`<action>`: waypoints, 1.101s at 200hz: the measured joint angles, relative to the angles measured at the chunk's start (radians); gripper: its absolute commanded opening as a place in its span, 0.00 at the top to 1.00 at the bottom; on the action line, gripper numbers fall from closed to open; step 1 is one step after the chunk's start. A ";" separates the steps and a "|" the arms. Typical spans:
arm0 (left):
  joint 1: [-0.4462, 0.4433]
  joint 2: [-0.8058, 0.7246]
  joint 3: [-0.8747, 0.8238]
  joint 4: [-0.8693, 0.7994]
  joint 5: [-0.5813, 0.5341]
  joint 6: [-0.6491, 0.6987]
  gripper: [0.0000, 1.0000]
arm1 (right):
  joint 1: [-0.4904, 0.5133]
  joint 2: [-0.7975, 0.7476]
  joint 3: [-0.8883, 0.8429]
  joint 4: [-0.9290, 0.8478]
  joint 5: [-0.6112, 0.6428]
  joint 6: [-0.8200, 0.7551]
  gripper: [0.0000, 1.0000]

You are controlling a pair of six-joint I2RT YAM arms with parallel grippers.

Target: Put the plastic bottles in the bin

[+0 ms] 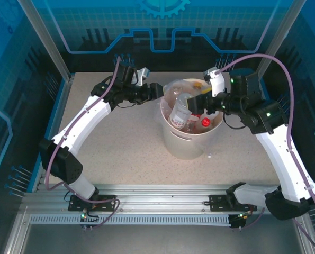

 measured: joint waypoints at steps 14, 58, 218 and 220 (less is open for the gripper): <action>0.000 0.000 0.000 0.002 -0.001 0.000 0.31 | 0.006 -0.011 -0.016 0.000 -0.007 0.000 0.23; 0.000 0.000 -0.010 0.009 -0.003 0.000 0.32 | 0.029 0.034 -0.024 0.069 0.011 0.004 0.24; -0.001 0.013 -0.026 0.051 -0.004 -0.027 0.33 | -0.219 0.254 0.110 0.126 -0.006 -0.041 0.24; -0.001 0.013 -0.026 0.051 -0.005 -0.027 0.33 | -0.218 0.253 0.117 0.122 -0.006 -0.042 0.24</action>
